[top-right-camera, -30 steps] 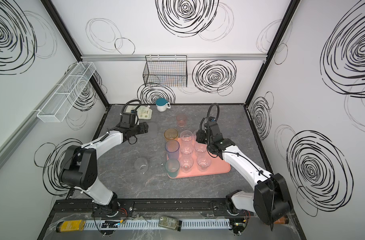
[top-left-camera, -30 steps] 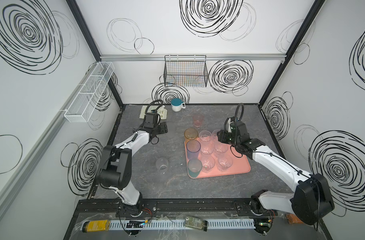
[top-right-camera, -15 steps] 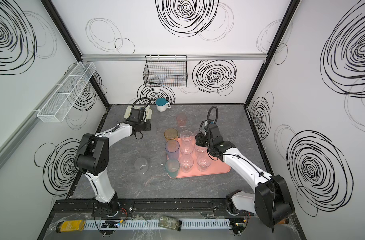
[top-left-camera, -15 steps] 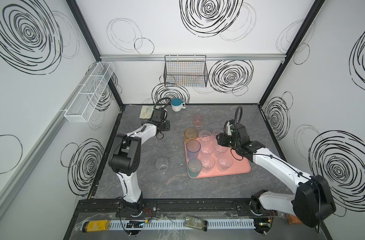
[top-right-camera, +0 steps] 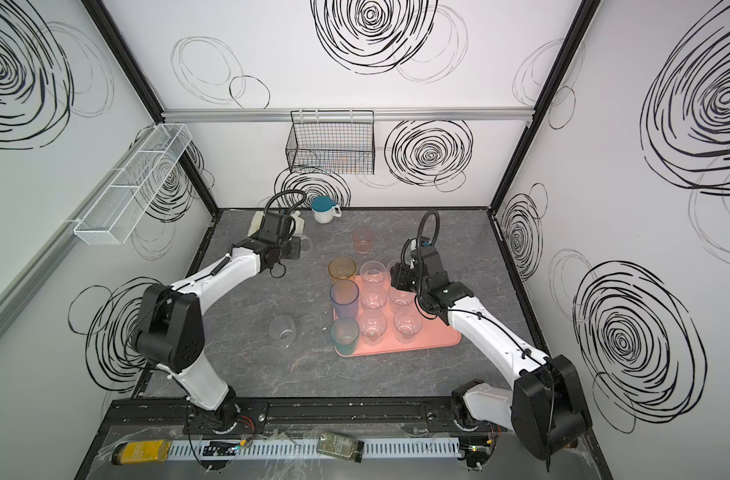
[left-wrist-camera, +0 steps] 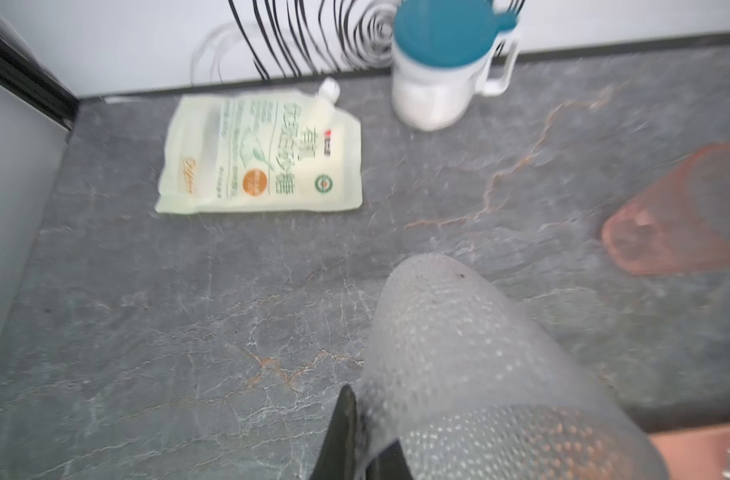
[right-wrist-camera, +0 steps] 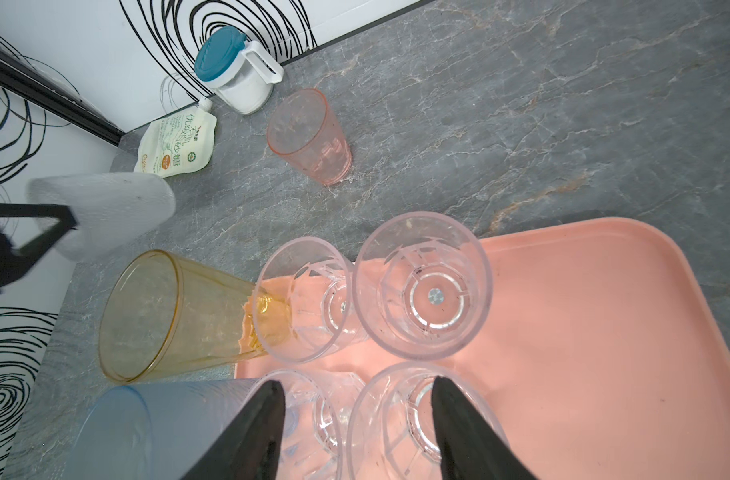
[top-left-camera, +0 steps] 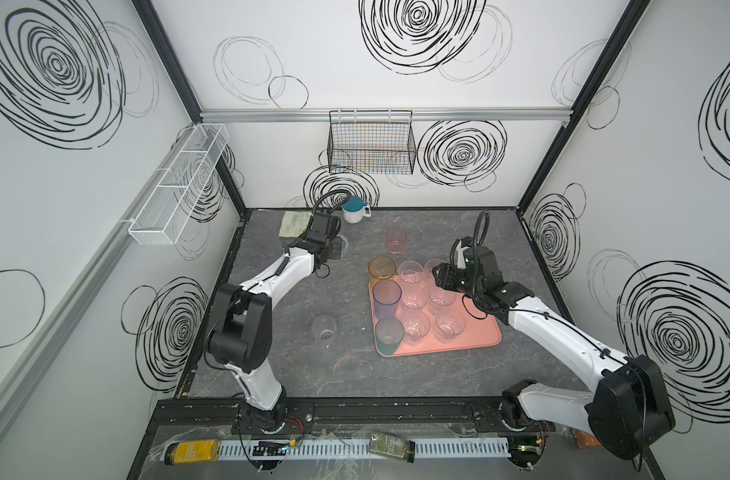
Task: Place the glasses into the tray
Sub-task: 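Close the left gripper on the frosted textured glass and lift it, then carry the frosted glass over the tray toward the right gripper while it reaches in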
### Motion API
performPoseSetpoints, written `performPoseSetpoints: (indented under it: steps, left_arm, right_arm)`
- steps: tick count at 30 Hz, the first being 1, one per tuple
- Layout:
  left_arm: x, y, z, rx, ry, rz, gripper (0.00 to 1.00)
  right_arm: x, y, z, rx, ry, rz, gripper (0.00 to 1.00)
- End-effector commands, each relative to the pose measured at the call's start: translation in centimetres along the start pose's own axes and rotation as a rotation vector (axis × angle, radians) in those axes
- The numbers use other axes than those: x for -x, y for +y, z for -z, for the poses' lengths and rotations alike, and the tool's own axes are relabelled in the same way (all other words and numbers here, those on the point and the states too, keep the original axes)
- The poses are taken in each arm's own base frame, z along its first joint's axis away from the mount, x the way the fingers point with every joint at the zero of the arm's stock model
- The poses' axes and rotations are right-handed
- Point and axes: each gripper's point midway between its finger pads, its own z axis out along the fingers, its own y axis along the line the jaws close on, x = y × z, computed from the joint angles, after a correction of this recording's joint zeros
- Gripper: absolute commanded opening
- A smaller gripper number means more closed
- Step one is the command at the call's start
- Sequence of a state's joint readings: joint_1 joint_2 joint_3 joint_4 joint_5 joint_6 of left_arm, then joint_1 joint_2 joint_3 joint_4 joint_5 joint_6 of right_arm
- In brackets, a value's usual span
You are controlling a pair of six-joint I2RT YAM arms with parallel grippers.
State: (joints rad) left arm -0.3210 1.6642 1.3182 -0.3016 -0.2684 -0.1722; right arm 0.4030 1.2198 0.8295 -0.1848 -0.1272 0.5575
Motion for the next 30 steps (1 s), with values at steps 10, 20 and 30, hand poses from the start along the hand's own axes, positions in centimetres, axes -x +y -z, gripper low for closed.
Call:
performPoseSetpoints:
  steps: [10, 20, 30]
  left_arm:
    - [10.9, -17.1, 10.9, -0.402, -0.235, -0.045, 0.0]
    - [7.7, -29.7, 9.6, -0.592, -0.126, -0.114, 0.0]
    - [5.2, -32.0, 10.1, -0.623, -0.102, -0.12, 0.0]
  right_arm:
    - [6.5, -2.2, 5.0, 0.041, -0.11, -0.136, 0.63]
    - [8.6, -1.5, 8.5, 0.028, -0.182, -0.091, 0.67]
    - [10.5, 1.5, 7.4, 0.098, -0.201, -0.11, 0.67]
